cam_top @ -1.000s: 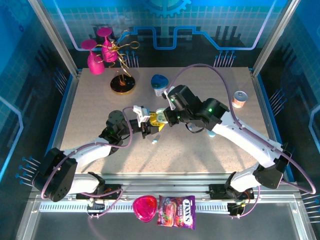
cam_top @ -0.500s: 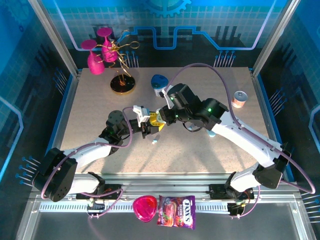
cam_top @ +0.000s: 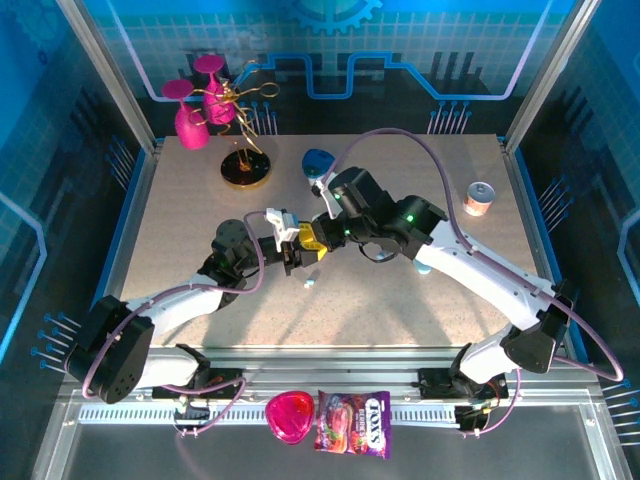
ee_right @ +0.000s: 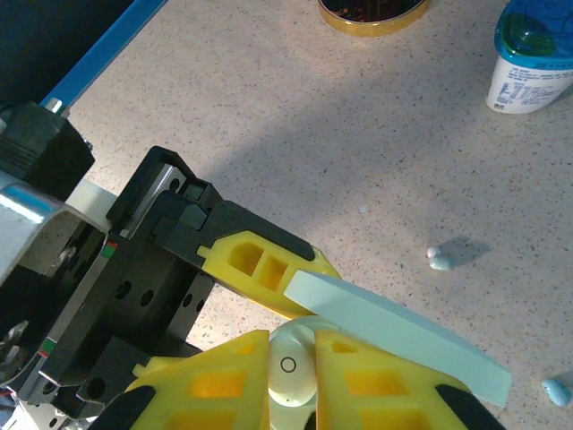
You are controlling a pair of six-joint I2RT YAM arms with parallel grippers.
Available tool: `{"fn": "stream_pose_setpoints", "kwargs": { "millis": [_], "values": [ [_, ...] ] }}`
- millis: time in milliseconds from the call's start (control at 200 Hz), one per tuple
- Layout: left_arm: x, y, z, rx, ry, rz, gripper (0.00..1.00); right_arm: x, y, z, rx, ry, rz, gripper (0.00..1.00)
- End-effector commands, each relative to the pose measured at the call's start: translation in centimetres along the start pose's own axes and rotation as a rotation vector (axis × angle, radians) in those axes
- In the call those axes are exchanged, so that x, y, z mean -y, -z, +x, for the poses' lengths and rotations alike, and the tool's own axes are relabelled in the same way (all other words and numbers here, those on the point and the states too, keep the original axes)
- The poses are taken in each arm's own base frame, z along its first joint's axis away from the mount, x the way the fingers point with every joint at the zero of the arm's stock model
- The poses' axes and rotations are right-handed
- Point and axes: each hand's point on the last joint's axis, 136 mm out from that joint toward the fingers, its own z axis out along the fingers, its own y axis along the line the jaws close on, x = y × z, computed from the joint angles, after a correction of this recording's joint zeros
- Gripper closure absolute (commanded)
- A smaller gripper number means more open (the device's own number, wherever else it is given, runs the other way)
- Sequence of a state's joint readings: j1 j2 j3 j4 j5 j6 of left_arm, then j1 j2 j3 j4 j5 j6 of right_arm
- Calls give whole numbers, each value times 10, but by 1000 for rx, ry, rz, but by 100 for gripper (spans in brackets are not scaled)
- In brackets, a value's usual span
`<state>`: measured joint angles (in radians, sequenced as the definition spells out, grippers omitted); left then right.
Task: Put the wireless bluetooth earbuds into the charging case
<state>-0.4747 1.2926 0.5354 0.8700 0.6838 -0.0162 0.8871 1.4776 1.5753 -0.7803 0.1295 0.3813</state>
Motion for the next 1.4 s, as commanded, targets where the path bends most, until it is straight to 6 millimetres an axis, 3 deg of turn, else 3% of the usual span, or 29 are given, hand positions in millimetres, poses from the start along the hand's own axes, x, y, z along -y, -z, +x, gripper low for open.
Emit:
{"fn": "stream_pose_setpoints", "kwargs": {
  "millis": [0, 280, 450, 775, 956, 1166, 1261, 1396],
  "values": [
    [2, -1, -29, 68, -45, 2, 68, 0, -8, 3, -10, 1, -10, 83],
    [-2, 0, -32, 72, -50, -19, 68, 2, -4, 6, -13, 0, -7, 76],
    [-1, 0, -30, 68, -62, -15, 68, 5, 10, -1, 31, 1, 6, 66],
    [3, 3, -27, 90, -111, -5, 68, 4, 24, -7, 95, 7, -14, 62],
    [1, 4, -23, 97, -151, -19, 68, 1, 44, -12, 218, -8, -104, 55],
    [-7, 13, -23, 96, -136, -58, 69, 32, 65, -7, 338, -129, -132, 52],
    [-8, 17, -26, 101, -128, -79, 68, 55, 60, 2, 342, -218, -122, 51],
    [-2, 24, -31, 116, -137, -84, 68, 91, 38, 17, 324, -330, -79, 51]
  ]
}}
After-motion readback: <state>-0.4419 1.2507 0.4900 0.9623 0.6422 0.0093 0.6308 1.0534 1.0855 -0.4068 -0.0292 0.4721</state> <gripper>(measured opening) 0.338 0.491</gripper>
